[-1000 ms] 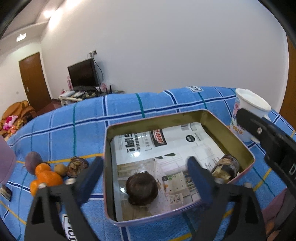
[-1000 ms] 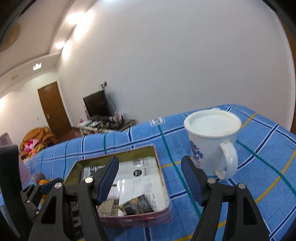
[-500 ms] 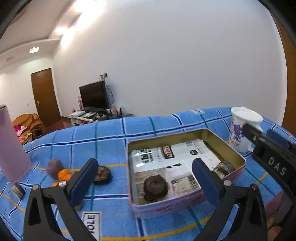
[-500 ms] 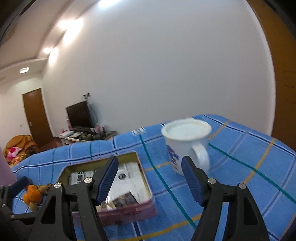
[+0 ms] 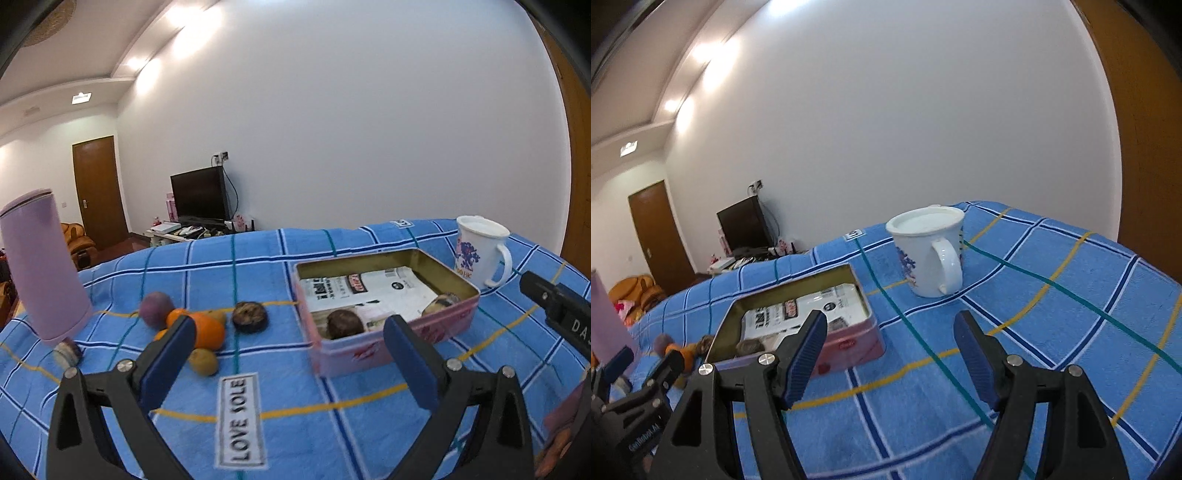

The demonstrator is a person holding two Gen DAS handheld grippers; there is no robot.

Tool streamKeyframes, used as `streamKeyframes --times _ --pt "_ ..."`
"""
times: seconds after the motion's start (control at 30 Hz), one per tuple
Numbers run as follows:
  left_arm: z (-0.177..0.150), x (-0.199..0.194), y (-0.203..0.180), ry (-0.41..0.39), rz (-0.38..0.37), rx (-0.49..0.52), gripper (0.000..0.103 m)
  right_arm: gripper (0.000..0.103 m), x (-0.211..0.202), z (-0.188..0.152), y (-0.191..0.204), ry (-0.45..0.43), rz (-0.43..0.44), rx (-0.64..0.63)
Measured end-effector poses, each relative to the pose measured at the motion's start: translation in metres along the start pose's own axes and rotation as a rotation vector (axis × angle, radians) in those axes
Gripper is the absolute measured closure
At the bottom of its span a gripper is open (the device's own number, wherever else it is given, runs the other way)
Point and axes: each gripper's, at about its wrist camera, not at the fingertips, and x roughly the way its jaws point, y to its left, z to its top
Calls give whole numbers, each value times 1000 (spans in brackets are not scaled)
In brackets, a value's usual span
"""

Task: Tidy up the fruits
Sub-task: 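Withdraw both tools from the tin back toward the fruit pile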

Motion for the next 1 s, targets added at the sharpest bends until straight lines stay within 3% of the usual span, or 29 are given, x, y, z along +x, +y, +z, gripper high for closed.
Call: streamKeyframes --times 0.17,0.47,0.63,0.83,1.0 --pt "-3 -5 23 11 66 39 0 30 1 5 37 9 49 -125" --pt "13 9 95 8 198 8 0 30 33 38 116 -20 202 -77" --pt "25 31 144 41 257 -90 0 30 52 20 161 -11 261 -85" --pt "21 45 172 26 354 -93 0 30 68 -6 188 30 303 -114" --pt "0 60 190 105 353 -152 0 30 72 -18 196 85 357 -146"
